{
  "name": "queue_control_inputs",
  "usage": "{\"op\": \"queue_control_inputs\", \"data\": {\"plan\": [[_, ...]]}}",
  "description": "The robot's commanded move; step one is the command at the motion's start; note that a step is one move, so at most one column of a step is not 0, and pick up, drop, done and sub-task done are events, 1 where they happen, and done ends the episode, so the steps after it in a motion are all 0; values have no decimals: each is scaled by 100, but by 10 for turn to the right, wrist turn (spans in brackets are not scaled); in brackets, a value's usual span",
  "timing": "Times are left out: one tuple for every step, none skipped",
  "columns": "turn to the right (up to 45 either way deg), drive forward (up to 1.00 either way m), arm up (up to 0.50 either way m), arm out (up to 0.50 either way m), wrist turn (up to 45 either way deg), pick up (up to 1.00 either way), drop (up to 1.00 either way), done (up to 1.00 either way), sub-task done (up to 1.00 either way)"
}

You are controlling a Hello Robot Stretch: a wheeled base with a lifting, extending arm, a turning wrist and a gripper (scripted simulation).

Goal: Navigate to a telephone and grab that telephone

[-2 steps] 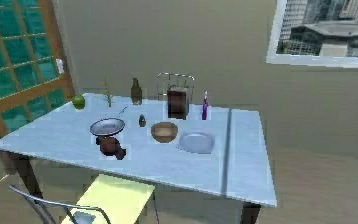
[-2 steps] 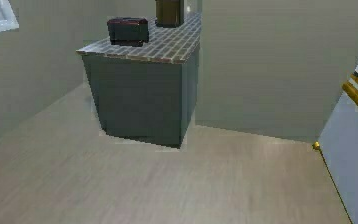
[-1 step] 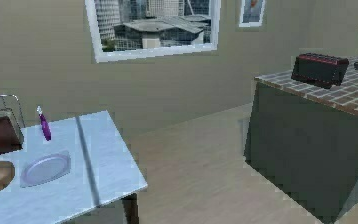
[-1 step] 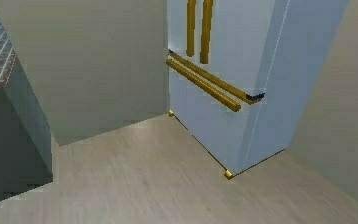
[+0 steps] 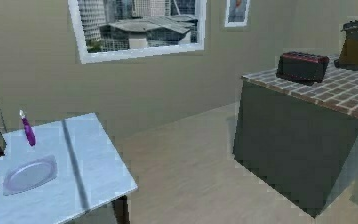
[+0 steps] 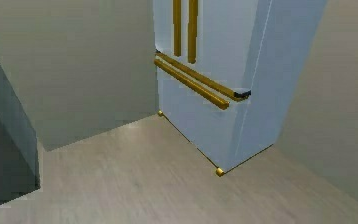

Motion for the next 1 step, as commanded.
{"op": "queue_control_inputs", "data": {"plan": [[0,5,0,0,0,0,0,0,0]]}}
